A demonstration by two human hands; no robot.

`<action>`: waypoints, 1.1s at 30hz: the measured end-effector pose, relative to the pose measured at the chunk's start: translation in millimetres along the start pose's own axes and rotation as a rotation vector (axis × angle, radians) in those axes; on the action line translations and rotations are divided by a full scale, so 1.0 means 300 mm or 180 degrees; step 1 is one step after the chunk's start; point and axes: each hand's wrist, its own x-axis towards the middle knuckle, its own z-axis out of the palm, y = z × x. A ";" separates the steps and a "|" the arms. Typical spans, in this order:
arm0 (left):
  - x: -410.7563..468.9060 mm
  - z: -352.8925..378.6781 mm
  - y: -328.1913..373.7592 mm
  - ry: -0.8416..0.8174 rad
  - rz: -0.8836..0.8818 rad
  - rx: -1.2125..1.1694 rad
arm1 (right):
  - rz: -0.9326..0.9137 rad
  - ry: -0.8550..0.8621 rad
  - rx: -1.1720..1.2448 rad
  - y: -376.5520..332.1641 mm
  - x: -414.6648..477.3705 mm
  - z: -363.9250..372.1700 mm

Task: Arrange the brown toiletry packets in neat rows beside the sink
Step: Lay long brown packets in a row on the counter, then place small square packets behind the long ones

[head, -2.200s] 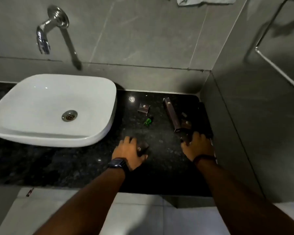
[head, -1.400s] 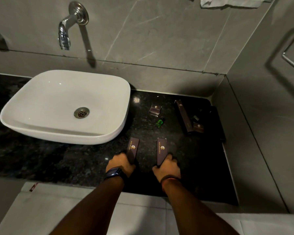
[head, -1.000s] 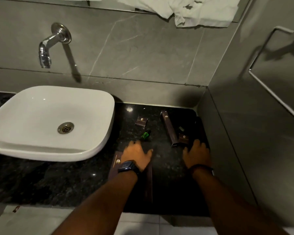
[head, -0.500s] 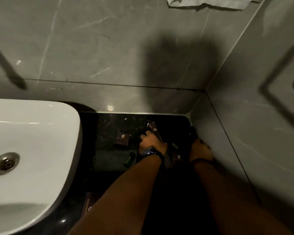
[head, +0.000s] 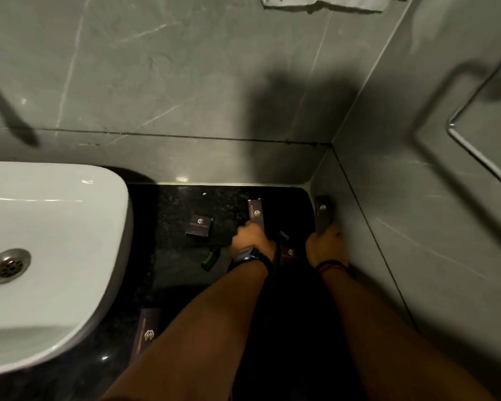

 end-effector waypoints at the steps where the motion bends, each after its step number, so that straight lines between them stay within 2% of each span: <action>1: -0.042 -0.004 -0.005 -0.0049 0.0014 0.0029 | 0.0064 -0.0084 -0.0008 0.016 -0.033 -0.016; 3: -0.132 -0.003 -0.027 -0.0172 0.0067 0.0027 | 0.0201 -0.0354 -0.0069 0.059 -0.105 -0.043; 6: -0.272 0.040 -0.069 -0.0326 0.0000 0.0086 | 0.0108 -0.0649 -0.0267 0.152 -0.224 -0.054; 9: -0.393 0.109 -0.112 -0.0397 -0.0200 0.0212 | -0.0027 -0.0745 -0.0654 0.259 -0.338 -0.049; 12: -0.472 0.175 -0.144 -0.0528 -0.0162 0.0316 | 0.0036 -0.0807 -0.0898 0.342 -0.413 -0.042; 19: -0.525 0.262 -0.203 -0.0347 0.0091 0.0333 | 0.0107 -0.0825 -0.0534 0.447 -0.446 -0.010; 23: -0.485 0.185 -0.206 -0.0094 0.0161 0.0172 | -0.0097 -0.0498 -0.0589 0.405 -0.405 -0.021; 27: -0.364 0.028 -0.208 0.0346 0.0250 0.0364 | -0.0448 -0.0290 -0.0524 0.291 -0.292 -0.038; 33: -0.095 -0.106 -0.242 0.0555 0.0092 0.0773 | -0.0859 -0.0362 -0.0661 0.086 -0.066 0.027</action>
